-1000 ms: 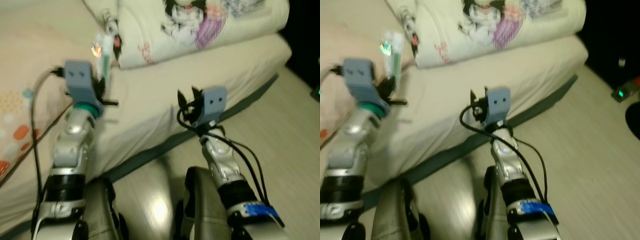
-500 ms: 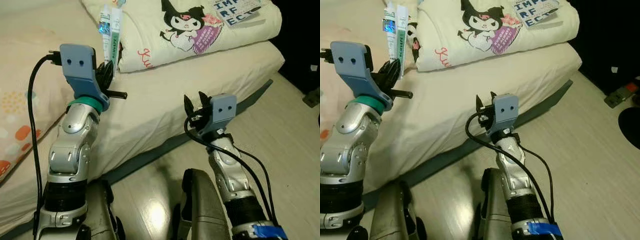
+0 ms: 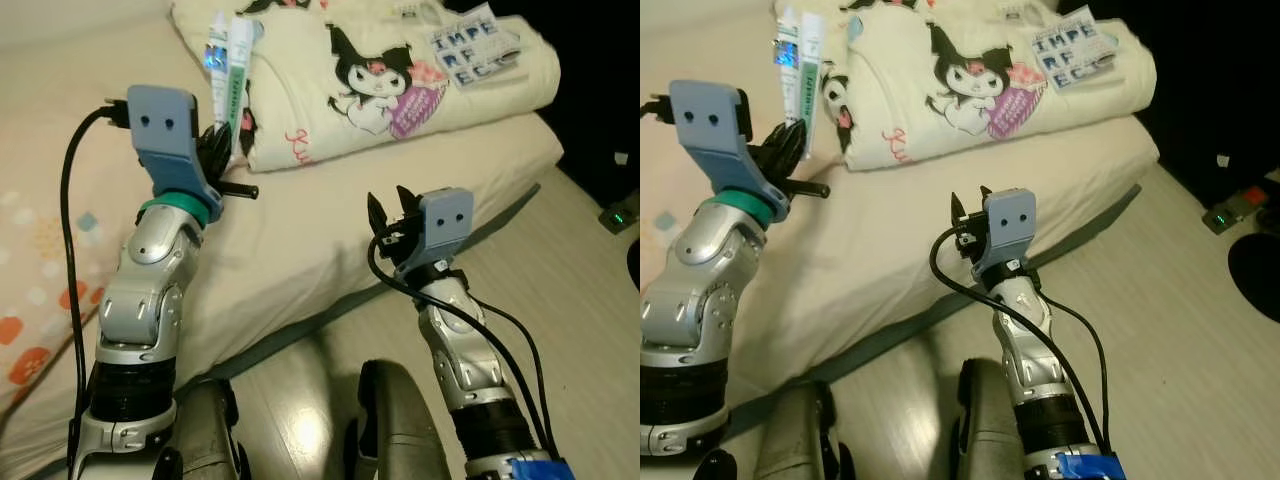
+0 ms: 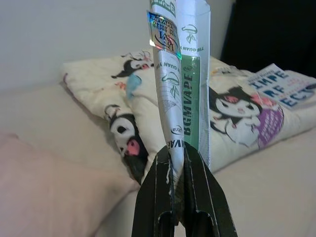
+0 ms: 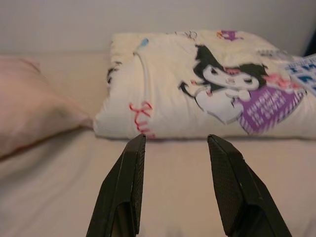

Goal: Clean up the room

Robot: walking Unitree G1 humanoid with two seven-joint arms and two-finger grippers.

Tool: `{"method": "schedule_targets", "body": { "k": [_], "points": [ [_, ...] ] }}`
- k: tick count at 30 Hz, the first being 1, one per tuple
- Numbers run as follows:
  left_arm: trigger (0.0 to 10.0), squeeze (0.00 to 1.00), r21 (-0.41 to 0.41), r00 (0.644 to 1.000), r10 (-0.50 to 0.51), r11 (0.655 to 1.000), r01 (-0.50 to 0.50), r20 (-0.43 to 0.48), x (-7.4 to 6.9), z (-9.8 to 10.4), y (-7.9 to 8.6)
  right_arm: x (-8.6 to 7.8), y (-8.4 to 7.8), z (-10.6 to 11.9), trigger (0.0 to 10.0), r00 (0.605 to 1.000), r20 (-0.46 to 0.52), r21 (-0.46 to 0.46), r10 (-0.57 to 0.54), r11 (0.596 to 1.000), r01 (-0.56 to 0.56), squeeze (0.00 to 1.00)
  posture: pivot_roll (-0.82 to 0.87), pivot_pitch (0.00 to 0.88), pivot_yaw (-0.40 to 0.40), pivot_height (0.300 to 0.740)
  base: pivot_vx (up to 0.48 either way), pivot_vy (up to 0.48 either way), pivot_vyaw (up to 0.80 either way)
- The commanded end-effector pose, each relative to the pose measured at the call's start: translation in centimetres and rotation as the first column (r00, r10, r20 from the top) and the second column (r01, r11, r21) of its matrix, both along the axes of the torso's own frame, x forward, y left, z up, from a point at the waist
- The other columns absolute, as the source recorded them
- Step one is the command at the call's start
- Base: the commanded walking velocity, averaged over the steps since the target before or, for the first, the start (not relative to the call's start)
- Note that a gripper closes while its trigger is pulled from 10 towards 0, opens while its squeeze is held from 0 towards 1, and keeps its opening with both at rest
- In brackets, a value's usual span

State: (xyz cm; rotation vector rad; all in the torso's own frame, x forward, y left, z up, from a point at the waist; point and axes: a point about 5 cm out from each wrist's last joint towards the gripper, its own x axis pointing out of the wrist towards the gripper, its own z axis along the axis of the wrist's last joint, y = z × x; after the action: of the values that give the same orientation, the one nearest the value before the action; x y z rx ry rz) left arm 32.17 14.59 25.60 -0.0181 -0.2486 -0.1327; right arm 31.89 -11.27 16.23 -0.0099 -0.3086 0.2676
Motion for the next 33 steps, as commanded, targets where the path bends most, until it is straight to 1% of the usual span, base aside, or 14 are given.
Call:
{"method": "schedule_targets", "body": {
  "k": [1,6,11,13,15,20,28,33],
  "points": [
    [10.0,0.0,0.005,1.0,-0.009,1.0,0.009,-0.004,-0.1,-0.1,-0.3,-0.3,-0.2,-0.4,10.0,1.0,-0.018,-0.003,-0.007,1.0,0.007,0.0,-0.03,0.106,-0.015,0.663,0.0,0.0,0.0],
    [10.0,0.0,0.005,1.0,-0.015,1.0,0.015,-0.005,-0.1,0.0,-0.4,-0.4,-0.3,-0.5,10.0,1.0,-0.024,-0.006,-0.012,1.0,0.012,0.0,-0.03,0.108,-0.013,0.688,0.0,0.0,0.0],
    [10.0,0.0,0.005,1.0,-0.017,1.0,0.017,-0.007,0.0,0.1,-0.5,-0.5,-0.3,-0.4,10.0,1.0,-0.027,-0.007,-0.014,1.0,0.013,0.0,-0.03,0.106,-0.012,0.702,0.0,0.0,0.0],
    [10.0,0.0,0.005,1.0,-0.02,1.0,0.02,-0.006,0.0,0.2,-0.6,-0.5,-0.3,-0.4,10.0,0.999,-0.029,-0.008,-0.014,1.0,0.014,0.0,-0.03,0.105,-0.013,0.722,0.0,0.0,0.0],
    [10.0,0.0,0.005,1.0,-0.02,1.0,0.02,-0.006,0.0,0.2,-0.6,-0.5,-0.3,-0.4,10.0,0.999,-0.029,-0.008,-0.014,1.0,0.014,0.0,-0.03,0.105,-0.013,0.722,0.0,0.0,0.0],
    [10.0,0.0,-0.001,1.0,-0.024,1.0,0.024,-0.007,0.1,0.0,-0.6,-0.4,-0.2,-0.4,10.0,0.999,-0.032,-0.009,-0.014,1.0,0.014,0.0,-0.03,0.097,-0.018,0.74,0.0,0.0,0.0],
    [10.0,0.0,-0.011,1.0,-0.015,1.0,0.015,-0.019,0.2,-0.6,-0.6,-0.5,0.1,-0.7,10.0,0.999,-0.047,-0.019,-0.007,1.0,0.006,0.0,-0.03,0.09,-0.023,0.74,0.0,0.0,0.0],
    [10.0,0.0,-0.004,1.0,-0.011,1.0,0.011,-0.025,0.2,-0.9,-0.6,-0.7,0.3,-0.9,10.0,0.999,-0.052,-0.018,0.003,1.0,-0.004,0.0,-0.04,0.086,-0.024,0.74,0.0,0.0,0.0]
  ]
}}
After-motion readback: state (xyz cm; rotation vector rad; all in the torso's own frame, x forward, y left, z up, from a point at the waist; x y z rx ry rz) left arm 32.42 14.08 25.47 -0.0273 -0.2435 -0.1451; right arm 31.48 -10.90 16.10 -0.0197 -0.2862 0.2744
